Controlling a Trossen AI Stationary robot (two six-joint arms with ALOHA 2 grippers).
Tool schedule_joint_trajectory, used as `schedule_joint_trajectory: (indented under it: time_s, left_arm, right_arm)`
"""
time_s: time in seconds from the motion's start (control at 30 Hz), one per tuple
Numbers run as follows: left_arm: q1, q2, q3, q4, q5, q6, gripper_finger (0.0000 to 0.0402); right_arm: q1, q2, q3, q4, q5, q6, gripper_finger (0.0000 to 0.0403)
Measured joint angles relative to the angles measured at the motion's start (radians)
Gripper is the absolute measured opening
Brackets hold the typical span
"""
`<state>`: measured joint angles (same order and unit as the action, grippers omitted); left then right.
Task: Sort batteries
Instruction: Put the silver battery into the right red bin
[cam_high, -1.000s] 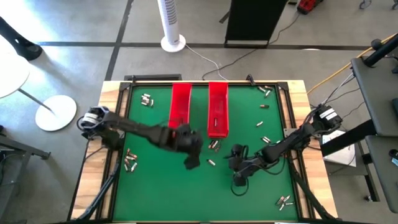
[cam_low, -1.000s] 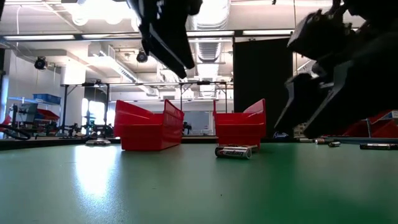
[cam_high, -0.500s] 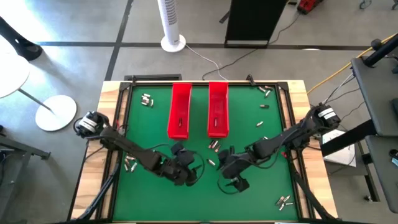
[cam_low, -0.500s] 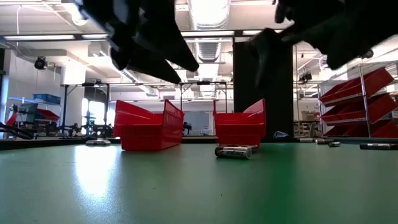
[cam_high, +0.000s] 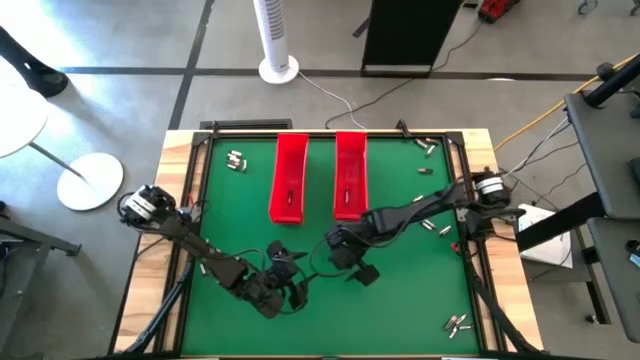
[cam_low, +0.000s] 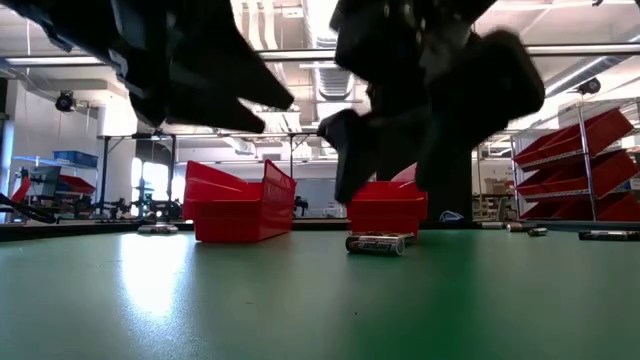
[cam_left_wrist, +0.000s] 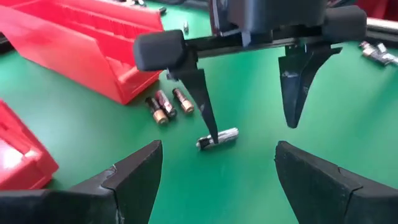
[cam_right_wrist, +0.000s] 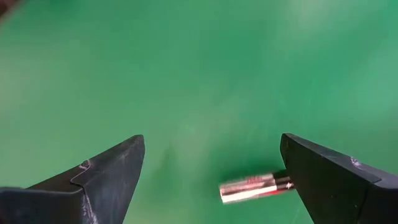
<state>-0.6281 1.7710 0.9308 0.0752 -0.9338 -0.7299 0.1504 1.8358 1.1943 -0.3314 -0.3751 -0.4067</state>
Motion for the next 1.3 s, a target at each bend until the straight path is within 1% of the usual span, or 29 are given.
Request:
schedule_joint_trajectory:
  time_s: [0.13,0.4,0.7,0.93,1.07,1.2,1.3]
  left_arm:
    - [0.0,0.029,-0.003,-0.001,-0.001,-0.022,0.0285]
    - [0.0,0.055,-0.003,-0.002,-0.001,-0.025,0.0285]
    - [0.0,0.055,-0.003,-0.001,0.009,-0.028,0.0285]
    - [0.0,0.055,-0.003,-0.001,0.009,-0.031,0.0285]
    - [0.0,0.055,-0.003,-0.003,0.009,-0.034,0.0285]
    - [0.0,0.055,-0.003,-0.003,0.009,-0.035,0.0285]
    - [0.0,0.055,-0.004,-0.004,0.009,-0.035,0.0285]
  right_arm:
    - [-0.014,0.033,0.018,-0.032,0.0,-0.047,0.0368]
    - [-0.032,0.031,0.019,-0.021,0.0,-0.104,0.0368]
    - [-0.08,0.033,-0.004,0.001,0.001,-0.124,0.0368]
    - [-0.079,0.087,-0.02,0.019,0.005,-0.152,0.0368]
    - [-0.085,0.116,-0.016,0.024,-0.005,-0.139,0.0368]
    - [-0.085,0.118,-0.016,0.01,-0.001,-0.134,0.0368]
    - [-0.085,0.118,-0.016,0.001,0.001,-0.15,0.0359]
